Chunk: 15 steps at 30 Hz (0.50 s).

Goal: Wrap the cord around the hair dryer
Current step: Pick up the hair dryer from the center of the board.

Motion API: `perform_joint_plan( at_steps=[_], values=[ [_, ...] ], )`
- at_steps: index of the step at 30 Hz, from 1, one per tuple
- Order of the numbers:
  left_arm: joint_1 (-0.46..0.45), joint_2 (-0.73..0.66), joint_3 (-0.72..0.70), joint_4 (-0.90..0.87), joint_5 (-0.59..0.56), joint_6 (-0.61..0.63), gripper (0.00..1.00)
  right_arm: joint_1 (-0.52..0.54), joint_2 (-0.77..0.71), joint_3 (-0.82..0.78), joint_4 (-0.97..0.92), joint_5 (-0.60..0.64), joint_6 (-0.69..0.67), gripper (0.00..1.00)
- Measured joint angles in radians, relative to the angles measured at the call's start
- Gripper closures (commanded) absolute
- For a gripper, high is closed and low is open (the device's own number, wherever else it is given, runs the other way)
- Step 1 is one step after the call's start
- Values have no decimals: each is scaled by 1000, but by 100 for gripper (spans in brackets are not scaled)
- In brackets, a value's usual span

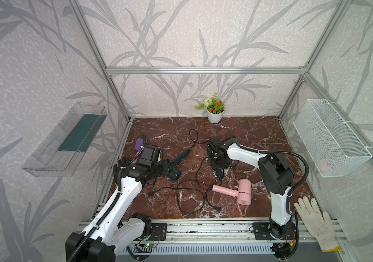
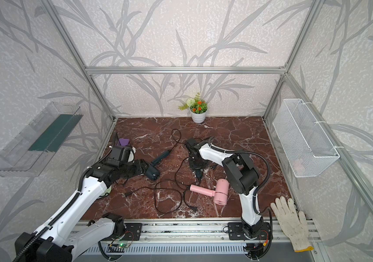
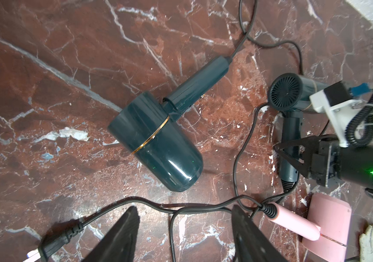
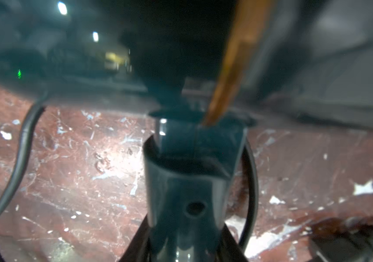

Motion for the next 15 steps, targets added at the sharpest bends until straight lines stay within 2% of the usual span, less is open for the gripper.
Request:
perform_joint_plan(
  at_steps=[6, 11, 15],
  values=[
    [0, -38, 48, 3, -3, 2, 33, -1, -73, -19, 74, -77, -178, 84],
    [0, -56, 157, 2, -15, 31, 25, 2, -339, -159, 306, -199, -409, 88],
    [3, -56, 285, 5, -13, 64, 17, 2, -512, -233, 488, -312, -623, 99]
  ],
)
